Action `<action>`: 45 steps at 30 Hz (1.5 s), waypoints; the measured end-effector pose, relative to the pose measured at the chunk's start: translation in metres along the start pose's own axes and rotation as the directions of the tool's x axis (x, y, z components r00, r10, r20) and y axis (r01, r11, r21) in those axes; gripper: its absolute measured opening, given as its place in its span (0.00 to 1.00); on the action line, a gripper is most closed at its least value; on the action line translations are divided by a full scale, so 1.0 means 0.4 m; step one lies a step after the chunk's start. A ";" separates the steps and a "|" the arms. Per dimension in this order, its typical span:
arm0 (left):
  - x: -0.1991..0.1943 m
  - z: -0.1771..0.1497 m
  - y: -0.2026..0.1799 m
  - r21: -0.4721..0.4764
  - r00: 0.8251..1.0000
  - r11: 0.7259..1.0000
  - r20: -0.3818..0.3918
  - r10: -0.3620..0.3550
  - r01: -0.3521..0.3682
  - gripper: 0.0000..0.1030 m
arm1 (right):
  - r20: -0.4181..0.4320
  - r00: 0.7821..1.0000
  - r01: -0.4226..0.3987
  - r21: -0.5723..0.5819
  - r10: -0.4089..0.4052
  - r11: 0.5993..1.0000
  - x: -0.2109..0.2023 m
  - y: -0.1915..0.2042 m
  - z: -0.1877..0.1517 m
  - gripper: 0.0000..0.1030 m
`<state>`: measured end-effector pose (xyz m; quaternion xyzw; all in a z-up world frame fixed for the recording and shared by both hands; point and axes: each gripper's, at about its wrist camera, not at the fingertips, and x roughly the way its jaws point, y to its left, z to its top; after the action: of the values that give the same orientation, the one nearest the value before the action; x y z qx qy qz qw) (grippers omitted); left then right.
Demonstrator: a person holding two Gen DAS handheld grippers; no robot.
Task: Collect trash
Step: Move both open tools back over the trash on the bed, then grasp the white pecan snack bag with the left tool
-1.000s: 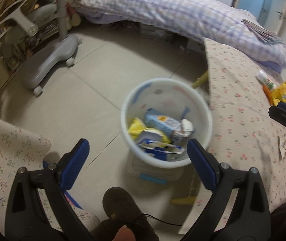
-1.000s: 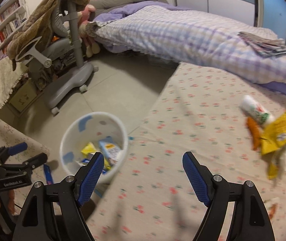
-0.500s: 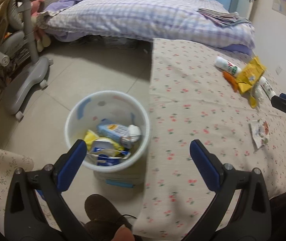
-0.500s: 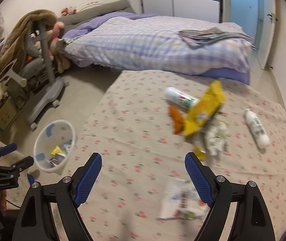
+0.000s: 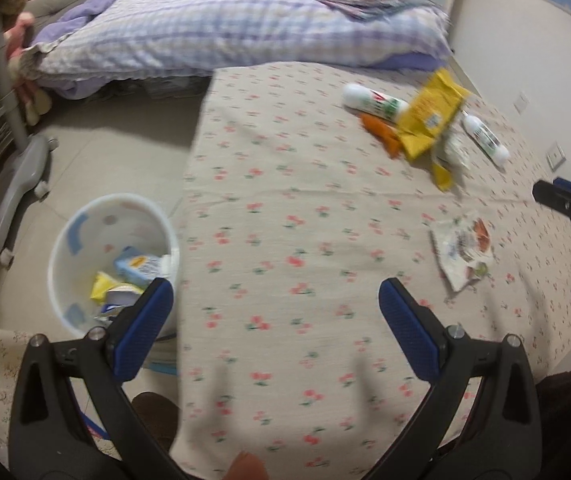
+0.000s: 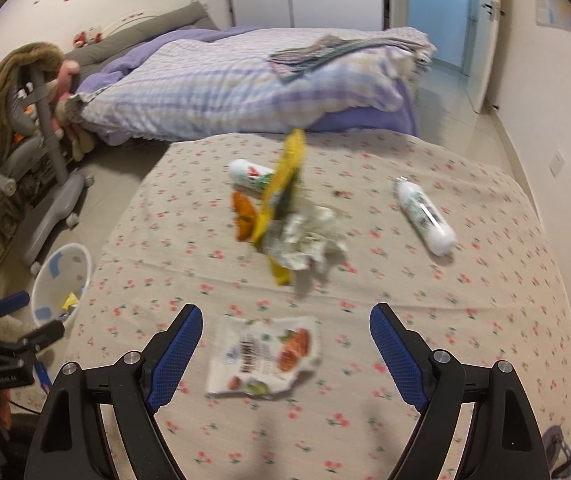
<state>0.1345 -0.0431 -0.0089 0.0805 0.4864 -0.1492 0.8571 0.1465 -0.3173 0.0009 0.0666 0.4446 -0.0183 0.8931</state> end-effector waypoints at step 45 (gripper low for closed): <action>0.153 0.064 -0.373 0.181 0.985 0.970 -0.092 -0.149 0.164 0.66 | -0.079 0.982 0.187 0.218 -0.174 0.958 0.091 -0.356 0.052 0.85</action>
<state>0.1348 -0.2018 -0.0471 0.1280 0.5079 -0.2584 0.8117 0.1721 -0.4601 -0.0302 0.1266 0.4699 -0.1479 0.8610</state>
